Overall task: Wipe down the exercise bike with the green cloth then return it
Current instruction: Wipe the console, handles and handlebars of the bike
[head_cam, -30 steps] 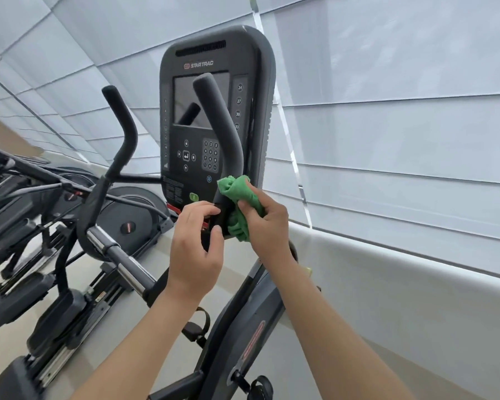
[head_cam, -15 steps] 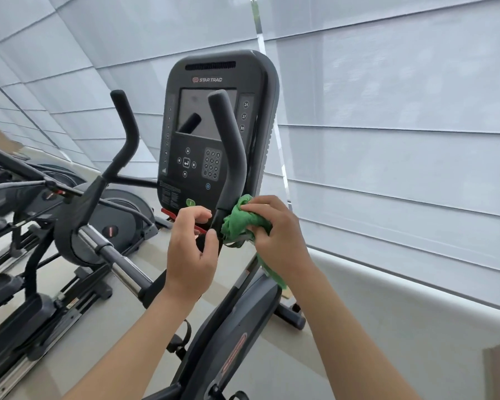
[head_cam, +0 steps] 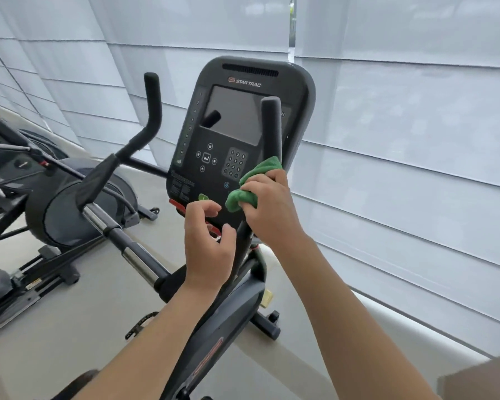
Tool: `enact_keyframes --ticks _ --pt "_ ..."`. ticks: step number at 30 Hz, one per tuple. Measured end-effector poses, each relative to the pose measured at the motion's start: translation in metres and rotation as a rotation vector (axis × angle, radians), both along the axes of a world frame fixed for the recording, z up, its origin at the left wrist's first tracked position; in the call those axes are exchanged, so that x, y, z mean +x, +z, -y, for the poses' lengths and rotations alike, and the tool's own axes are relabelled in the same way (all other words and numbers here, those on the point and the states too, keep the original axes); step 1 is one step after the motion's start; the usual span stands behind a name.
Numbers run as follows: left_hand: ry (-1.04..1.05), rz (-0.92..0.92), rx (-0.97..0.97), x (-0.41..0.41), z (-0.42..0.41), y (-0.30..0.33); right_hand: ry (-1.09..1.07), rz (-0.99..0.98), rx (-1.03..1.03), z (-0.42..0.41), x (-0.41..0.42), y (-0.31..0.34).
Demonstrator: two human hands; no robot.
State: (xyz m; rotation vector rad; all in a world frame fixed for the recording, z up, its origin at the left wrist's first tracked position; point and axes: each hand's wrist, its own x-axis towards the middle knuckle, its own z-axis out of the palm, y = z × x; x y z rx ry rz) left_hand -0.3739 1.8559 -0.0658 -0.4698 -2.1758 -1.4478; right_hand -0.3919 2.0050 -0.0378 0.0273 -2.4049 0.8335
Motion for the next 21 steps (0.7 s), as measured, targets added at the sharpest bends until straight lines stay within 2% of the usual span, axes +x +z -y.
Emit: enact_keyframes --ticks 3,6,9,12,16,18,21 --pt "0.015 0.15 0.206 -0.002 0.005 0.003 0.068 0.086 0.028 0.012 0.014 0.003" --pt "-0.045 0.208 0.266 0.0 0.009 0.007 0.106 0.157 0.097 0.033 0.037 -0.001" --pt "-0.133 0.314 0.304 0.0 0.024 0.01 0.019 0.144 0.04 0.045 0.052 -0.006" --pt "-0.152 0.287 0.181 0.009 0.059 0.001 -0.01 0.166 0.029 0.048 0.054 0.004" --pt "-0.057 0.054 -0.139 0.018 0.123 -0.031 0.066 0.151 0.065 0.078 0.048 0.014" --pt "0.033 0.03 -0.194 0.017 0.154 -0.044 0.163 0.162 0.076 0.106 0.039 0.014" --pt "0.083 0.088 -0.167 0.014 0.185 -0.051 0.242 0.231 0.037 0.149 0.016 0.009"
